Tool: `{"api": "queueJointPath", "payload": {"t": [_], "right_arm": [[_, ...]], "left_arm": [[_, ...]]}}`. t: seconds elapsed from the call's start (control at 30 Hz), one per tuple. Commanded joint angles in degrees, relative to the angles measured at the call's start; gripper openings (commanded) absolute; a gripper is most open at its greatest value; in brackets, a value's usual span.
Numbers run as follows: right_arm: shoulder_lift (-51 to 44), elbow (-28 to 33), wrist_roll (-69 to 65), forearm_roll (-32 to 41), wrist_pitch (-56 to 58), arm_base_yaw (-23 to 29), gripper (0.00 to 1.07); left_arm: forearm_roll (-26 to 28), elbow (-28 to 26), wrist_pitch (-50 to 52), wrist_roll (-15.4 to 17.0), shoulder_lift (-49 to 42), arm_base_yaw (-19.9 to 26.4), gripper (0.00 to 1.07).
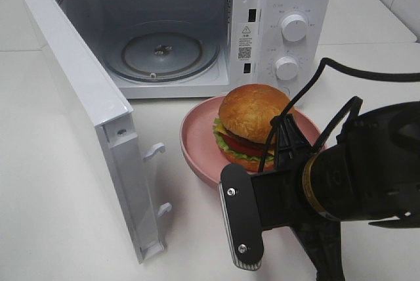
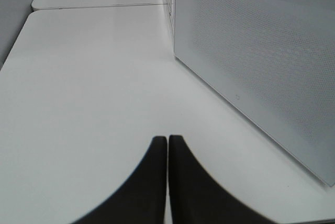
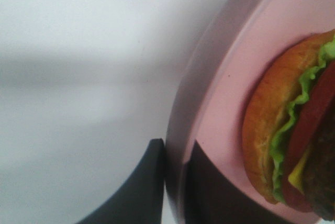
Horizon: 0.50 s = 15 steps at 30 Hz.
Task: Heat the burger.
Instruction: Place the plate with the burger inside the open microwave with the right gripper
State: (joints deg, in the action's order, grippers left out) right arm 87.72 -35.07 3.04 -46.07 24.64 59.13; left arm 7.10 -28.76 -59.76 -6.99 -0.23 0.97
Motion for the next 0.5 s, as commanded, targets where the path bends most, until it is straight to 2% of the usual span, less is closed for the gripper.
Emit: {"api": "queueJointPath", "payload": {"t": [0.03,0.4,0.5], "right_arm": [[-1.0,-0.2,2.3,-6.5,-0.9,-0.1,0.01],[-1.0,-0.2,2.9,-14.1,-8.3,-0.1,0.01],[-1.0,-0.2,2.7,-15.5,-11.5,-1.9,0.01]], "left_arm": [[0.5,0.1,0.6,0.2,-1.1,0.2,0.0],[0.5,0.1,0.6,0.2,-1.1,0.2,0.0],[0.5,0.1,0.6,0.2,-1.1,0.2,0.0]]}}
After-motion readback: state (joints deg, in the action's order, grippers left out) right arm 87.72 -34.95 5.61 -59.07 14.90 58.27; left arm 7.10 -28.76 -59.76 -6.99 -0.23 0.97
